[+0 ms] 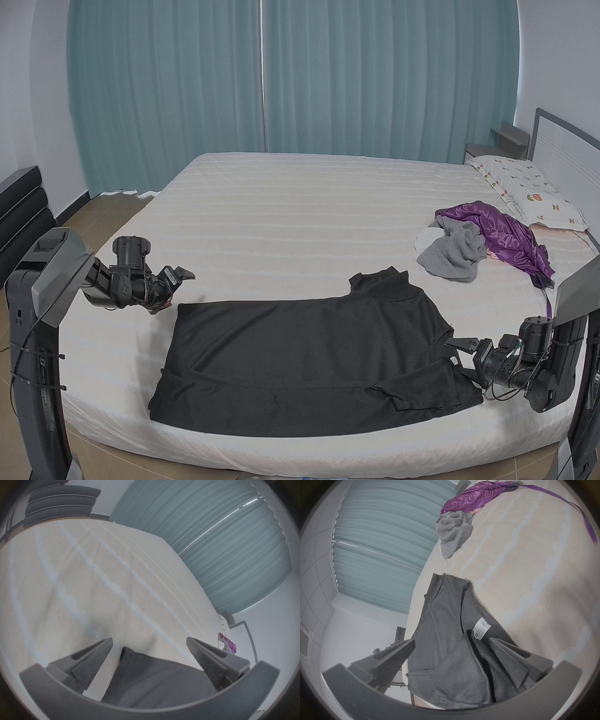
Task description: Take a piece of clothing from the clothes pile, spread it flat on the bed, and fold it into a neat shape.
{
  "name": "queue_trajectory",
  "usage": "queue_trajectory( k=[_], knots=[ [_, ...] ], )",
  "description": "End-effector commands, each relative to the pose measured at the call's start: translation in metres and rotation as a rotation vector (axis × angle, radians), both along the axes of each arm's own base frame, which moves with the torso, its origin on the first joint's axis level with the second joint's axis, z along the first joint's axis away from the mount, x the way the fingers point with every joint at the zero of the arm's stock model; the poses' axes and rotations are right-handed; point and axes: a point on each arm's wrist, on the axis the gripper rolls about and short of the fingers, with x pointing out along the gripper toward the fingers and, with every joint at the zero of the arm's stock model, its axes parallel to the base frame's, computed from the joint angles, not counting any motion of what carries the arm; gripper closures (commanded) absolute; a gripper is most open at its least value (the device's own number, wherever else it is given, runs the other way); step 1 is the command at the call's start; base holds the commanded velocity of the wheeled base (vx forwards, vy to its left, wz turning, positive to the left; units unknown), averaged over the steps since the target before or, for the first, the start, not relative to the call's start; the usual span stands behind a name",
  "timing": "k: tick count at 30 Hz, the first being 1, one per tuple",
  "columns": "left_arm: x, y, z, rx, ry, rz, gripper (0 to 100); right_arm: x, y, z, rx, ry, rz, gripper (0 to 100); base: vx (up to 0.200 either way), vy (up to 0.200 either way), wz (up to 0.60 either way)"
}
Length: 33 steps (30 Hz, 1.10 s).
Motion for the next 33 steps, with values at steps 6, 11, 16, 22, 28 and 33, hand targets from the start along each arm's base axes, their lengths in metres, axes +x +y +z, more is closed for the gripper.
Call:
queue_trajectory(
  k=[6, 11, 16, 22, 28, 33],
  knots=[
    [0.007, -0.006, -0.024, 0.000, 0.010, -0.015, 0, 0.001, 0.001, 0.001, -0.001, -0.014, 0.004, 0, 0.000, 0.000, 0.00],
    [0.005, -0.006, -0.026, 0.001, 0.023, -0.014, 0, 0.001, 0.002, -0.001, -0.002, -0.008, 0.008, 0, 0.000, 0.000, 0.00],
    [-0.001, -0.007, -0.032, 0.002, 0.048, -0.018, 0, 0.001, 0.002, -0.002, -0.007, -0.007, 0.009, 0, 0.000, 0.000, 0.00],
    [-0.002, -0.007, -0.032, 0.002, 0.049, -0.018, 100, 0.001, 0.002, -0.002, -0.006, -0.007, 0.011, 0, 0.000, 0.000, 0.00],
    [-0.001, -0.006, -0.031, 0.017, 0.044, -0.005, 100, 0.001, 0.002, -0.002, -0.008, -0.008, 0.011, 0, 0.000, 0.000, 0.00],
    [-0.002, -0.004, -0.030, 0.026, 0.043, 0.009, 100, 0.001, 0.004, -0.002, -0.008, -0.006, 0.014, 0, 0.000, 0.000, 0.00]
  ],
)
